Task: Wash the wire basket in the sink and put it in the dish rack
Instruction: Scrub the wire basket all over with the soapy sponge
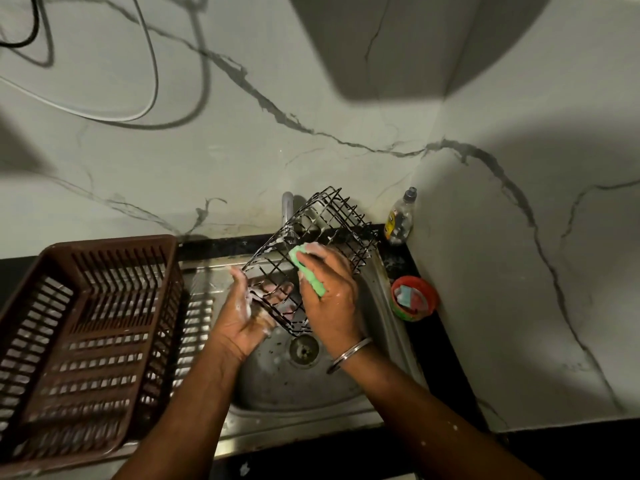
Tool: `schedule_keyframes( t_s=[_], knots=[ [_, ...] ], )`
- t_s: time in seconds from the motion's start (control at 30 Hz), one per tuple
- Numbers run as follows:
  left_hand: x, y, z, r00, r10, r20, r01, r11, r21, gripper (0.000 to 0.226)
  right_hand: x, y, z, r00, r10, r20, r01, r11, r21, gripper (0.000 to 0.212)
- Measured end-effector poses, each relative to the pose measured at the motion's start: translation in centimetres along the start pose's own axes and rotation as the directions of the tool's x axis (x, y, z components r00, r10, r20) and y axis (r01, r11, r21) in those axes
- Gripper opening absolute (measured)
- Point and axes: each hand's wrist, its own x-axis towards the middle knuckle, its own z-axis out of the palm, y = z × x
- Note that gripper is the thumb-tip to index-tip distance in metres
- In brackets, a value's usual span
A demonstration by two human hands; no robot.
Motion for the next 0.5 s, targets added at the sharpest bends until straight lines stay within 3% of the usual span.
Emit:
schedule_keyframes(
  t_s=[0.1,0.23,0.43,0.5],
  knots=[
    [0.4,0.3,0.4,1.000,0.029,0.005,-0.029,0.999,-0.037,0.098,-0.4,-0.3,0.5,0.996,-0.064,0.055,0.067,0.996,-0.053,0.034],
    [2.8,1.0,-1.2,0.991,0.095,-0.095,-0.096,0.995,-0.008,0.137,-0.6,-1.0,1.3,0.996,-0.072,0.060,0.076,0.995,-0.057,0.040],
    [1.5,0.9,0.3,0.992,0.121,0.039,-0.121,0.993,-0.001,0.102,-0.9,-2.1,1.6,0.978,-0.155,0.141,0.174,0.976,-0.131,0.036],
    [1.6,0.9,0.5,0.990,0.142,-0.023,-0.141,0.989,0.035,0.086,-0.3,-1.9,1.3,0.975,-0.172,0.141,0.195,0.967,-0.167,0.034]
  ],
)
